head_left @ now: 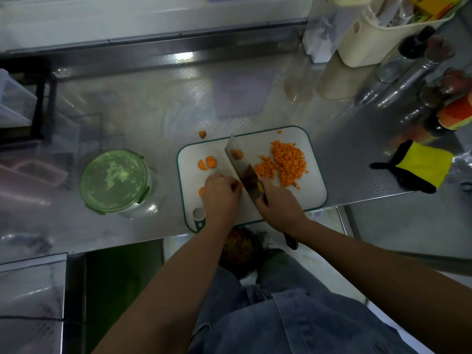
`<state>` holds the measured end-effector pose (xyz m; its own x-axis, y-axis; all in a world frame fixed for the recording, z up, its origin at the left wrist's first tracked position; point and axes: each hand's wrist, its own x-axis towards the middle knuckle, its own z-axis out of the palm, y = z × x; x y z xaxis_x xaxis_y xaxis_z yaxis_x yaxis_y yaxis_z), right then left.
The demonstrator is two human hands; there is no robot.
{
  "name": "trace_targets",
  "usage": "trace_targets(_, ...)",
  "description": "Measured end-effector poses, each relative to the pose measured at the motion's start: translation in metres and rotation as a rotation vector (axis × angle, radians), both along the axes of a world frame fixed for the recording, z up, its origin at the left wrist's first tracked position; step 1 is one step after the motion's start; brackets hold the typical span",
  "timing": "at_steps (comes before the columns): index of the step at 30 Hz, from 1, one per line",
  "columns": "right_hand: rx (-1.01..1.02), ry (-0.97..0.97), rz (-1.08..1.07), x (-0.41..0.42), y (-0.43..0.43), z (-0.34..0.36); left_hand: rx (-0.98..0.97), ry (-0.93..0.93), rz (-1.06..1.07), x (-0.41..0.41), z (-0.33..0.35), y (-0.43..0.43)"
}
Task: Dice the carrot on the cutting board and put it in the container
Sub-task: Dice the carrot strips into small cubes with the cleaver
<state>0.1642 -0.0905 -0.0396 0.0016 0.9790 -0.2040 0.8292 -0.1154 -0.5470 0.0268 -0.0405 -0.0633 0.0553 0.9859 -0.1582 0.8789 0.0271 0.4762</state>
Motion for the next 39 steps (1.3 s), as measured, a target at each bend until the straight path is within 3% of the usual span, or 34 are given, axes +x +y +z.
trace_targets(8, -0.031, -0.045, 0.034, -0.008, 0.001, -0.001, -0.014, -0.036, 0.023, 0.001, 0.002, 0.0)
trace_targets(18, -0.048, -0.05, 0.0, -0.011, 0.002, -0.004, -0.088, -0.23, 0.145, 0.002, 0.01, 0.001)
trace_targets(39, -0.11, -0.069, 0.022, -0.023, 0.006, 0.001, -0.169, -0.221, 0.171, 0.0, 0.009, 0.006)
